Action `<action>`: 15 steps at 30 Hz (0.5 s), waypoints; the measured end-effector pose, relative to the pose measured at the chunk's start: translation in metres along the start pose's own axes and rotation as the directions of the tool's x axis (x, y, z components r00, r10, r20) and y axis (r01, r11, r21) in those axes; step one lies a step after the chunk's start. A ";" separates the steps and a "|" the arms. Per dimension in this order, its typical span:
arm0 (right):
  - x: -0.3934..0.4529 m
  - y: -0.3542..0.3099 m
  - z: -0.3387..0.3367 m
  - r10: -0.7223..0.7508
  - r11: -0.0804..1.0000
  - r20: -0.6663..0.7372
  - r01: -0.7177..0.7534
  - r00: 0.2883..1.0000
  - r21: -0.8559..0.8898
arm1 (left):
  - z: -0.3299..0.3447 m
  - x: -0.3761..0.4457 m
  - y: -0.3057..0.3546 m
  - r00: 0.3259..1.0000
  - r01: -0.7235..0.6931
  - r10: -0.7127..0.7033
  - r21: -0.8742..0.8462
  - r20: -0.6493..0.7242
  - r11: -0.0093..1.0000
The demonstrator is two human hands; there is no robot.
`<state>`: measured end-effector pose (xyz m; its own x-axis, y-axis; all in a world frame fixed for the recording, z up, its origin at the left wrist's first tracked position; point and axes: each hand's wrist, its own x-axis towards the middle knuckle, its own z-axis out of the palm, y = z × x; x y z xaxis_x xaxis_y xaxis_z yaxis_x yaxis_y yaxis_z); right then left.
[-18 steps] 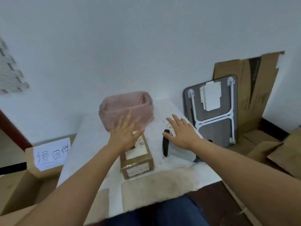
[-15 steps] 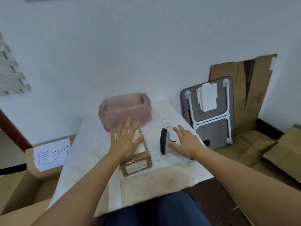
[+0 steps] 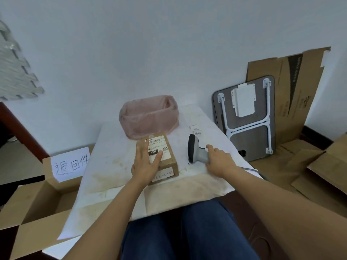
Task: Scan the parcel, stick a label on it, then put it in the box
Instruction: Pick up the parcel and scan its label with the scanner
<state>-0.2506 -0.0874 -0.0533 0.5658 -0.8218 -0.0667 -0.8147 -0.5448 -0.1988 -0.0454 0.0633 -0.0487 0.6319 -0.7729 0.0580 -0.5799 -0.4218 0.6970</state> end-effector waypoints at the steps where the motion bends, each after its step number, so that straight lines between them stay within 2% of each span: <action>1: 0.000 -0.003 -0.002 0.020 1.000 0.021 -0.020 1.000 0.024 | 0.000 -0.002 -0.002 1.000 0.010 -0.010 -0.074 0.012 0.997; 4: 0.000 -0.012 -0.011 0.087 0.970 0.090 -0.105 0.992 0.218 | 0.000 -0.010 -0.004 0.999 0.042 -0.038 -0.260 0.022 0.965; 6: 0.000 -0.019 -0.020 0.134 0.884 0.052 -0.143 0.990 0.446 | -0.001 -0.014 -0.006 0.995 0.095 -0.092 -0.334 0.025 0.938; 7: 0.001 -0.024 -0.027 0.161 0.764 0.061 -0.164 0.985 0.624 | -0.001 -0.014 -0.007 0.992 0.125 -0.122 -0.362 0.030 0.924; 8: 0.000 -0.028 -0.034 0.164 0.557 0.126 -0.197 0.978 0.807 | -0.001 -0.015 -0.008 0.988 0.152 -0.151 -0.392 0.034 0.907; 9: 0.000 -0.032 -0.042 0.133 0.304 0.220 -0.251 0.966 0.919 | 0.000 -0.015 -0.009 0.983 0.176 -0.178 -0.419 0.035 0.891; 10: -0.002 -0.035 -0.049 0.080 0.087 0.303 -0.310 0.950 0.947 | 0.000 -0.014 -0.011 0.980 0.193 -0.197 -0.441 0.036 0.877; 11: -0.004 -0.039 -0.054 0.031 -0.058 0.351 -0.349 0.936 0.935 | 0.001 -0.014 -0.012 0.977 0.205 -0.212 -0.462 0.037 0.863; 12: -0.006 -0.043 -0.056 0.005 -0.123 0.364 -0.361 0.931 0.925 | 0.002 -0.014 -0.014 0.975 0.211 -0.221 -0.485 0.037 0.849; 13: -0.008 -0.047 -0.054 0.005 -0.134 0.357 -0.353 0.934 0.926 | 0.002 -0.014 -0.016 0.973 0.216 -0.227 -0.505 0.040 0.836; 15: -0.010 -0.057 -0.046 0.051 -0.065 0.312 -0.308 0.949 0.949 | 0.004 -0.013 -0.020 0.969 0.230 -0.243 -0.541 0.049 0.809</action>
<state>-0.2154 -0.0558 0.0034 0.5351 -0.7553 -0.3783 -0.0007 0.4475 -0.8943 -0.0444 0.0801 -0.0665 0.7275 -0.6699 -0.1483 -0.0456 -0.2629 0.9638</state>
